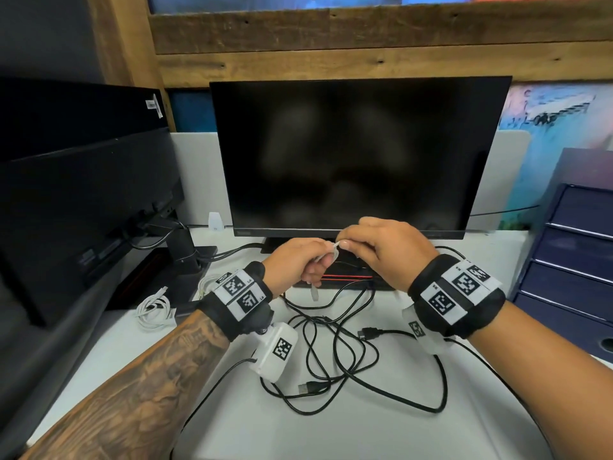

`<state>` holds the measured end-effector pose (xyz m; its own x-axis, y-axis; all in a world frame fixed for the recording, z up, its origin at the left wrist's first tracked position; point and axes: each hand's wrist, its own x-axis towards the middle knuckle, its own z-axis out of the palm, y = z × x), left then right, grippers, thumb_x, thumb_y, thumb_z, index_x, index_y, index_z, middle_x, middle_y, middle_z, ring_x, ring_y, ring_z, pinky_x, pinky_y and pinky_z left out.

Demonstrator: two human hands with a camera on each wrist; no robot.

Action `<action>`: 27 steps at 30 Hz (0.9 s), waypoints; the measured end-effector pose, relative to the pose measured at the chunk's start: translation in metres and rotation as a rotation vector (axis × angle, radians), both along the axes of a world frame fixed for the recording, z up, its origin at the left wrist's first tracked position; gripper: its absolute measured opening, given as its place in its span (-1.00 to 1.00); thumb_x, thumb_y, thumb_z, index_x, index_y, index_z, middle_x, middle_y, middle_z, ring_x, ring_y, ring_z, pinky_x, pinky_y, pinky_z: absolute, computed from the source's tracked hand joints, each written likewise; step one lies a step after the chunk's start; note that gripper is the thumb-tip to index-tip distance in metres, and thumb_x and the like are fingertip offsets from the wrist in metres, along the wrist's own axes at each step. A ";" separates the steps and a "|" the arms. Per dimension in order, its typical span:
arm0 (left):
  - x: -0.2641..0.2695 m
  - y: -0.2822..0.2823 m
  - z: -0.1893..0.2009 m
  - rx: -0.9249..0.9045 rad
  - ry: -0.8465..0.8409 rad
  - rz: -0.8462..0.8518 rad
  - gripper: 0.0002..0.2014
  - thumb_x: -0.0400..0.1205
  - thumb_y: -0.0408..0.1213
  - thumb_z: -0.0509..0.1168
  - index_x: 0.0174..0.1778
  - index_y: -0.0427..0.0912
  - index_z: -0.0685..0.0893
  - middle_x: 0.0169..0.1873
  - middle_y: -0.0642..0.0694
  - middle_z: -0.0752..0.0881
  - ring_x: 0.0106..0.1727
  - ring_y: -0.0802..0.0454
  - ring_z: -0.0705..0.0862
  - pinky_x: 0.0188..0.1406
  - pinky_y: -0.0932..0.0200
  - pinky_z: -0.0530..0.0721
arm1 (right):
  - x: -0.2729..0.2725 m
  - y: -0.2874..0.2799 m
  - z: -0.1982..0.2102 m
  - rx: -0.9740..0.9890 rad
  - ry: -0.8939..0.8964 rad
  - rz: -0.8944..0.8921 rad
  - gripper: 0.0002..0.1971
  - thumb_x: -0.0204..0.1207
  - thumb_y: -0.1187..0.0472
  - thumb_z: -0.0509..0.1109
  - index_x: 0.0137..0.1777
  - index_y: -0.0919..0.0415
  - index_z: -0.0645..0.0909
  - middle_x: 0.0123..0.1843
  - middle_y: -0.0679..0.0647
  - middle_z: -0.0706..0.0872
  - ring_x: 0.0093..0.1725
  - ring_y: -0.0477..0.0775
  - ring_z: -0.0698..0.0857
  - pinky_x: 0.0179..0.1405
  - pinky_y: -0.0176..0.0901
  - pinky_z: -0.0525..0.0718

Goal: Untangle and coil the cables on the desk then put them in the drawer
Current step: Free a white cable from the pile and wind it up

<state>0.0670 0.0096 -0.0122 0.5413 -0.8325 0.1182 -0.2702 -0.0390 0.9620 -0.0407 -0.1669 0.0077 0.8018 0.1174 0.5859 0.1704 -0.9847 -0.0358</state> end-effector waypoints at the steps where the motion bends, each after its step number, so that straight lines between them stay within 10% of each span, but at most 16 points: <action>1: -0.001 0.001 0.002 -0.016 0.051 -0.027 -0.64 0.73 -0.14 0.09 -0.41 -0.11 0.48 -0.54 -0.02 0.28 -0.45 -0.02 0.23 -0.26 0.11 0.51 | 0.000 0.001 -0.001 -0.006 -0.025 0.003 -0.62 0.71 -0.17 0.10 0.19 -0.12 0.73 -0.18 -0.10 0.65 -0.22 0.02 0.65 -0.25 -0.04 0.67; 6: -0.008 0.003 0.006 -0.151 0.316 -0.123 -0.62 0.69 -0.12 0.05 -0.48 -0.10 0.30 -0.61 0.01 0.21 -0.55 0.06 0.17 -0.40 0.16 0.41 | 0.001 0.010 -0.016 0.092 0.011 0.068 -0.58 0.77 -0.17 -0.03 -0.01 0.01 0.59 -0.29 -0.10 0.64 -0.29 -0.02 0.61 -0.25 0.06 0.64; 14: -0.017 0.000 0.005 -0.350 0.555 -0.108 -0.65 0.63 -0.14 0.14 -0.48 -0.13 0.34 -0.65 0.03 0.20 -0.53 0.04 0.07 -0.47 0.16 0.38 | -0.005 0.019 -0.019 0.345 0.121 0.190 -0.69 0.67 -0.12 0.28 -0.17 0.10 0.50 -0.36 0.04 0.59 -0.38 0.05 0.55 -0.35 0.11 0.62; 27: -0.007 -0.004 -0.002 -0.182 0.150 -0.028 -0.67 0.72 -0.05 0.16 -0.22 -0.21 0.55 -0.40 -0.11 0.45 -0.35 -0.02 0.51 -0.09 -0.01 0.60 | -0.002 0.009 -0.016 0.304 0.200 0.116 -0.72 0.72 -0.02 0.27 -0.18 0.08 0.57 -0.37 -0.06 0.62 -0.38 -0.05 0.57 -0.36 -0.04 0.60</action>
<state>0.0596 0.0059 -0.0143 0.5411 -0.8198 0.1876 -0.1226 0.1438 0.9820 -0.0423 -0.1575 -0.0083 0.8954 0.0586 0.4414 0.2399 -0.8986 -0.3674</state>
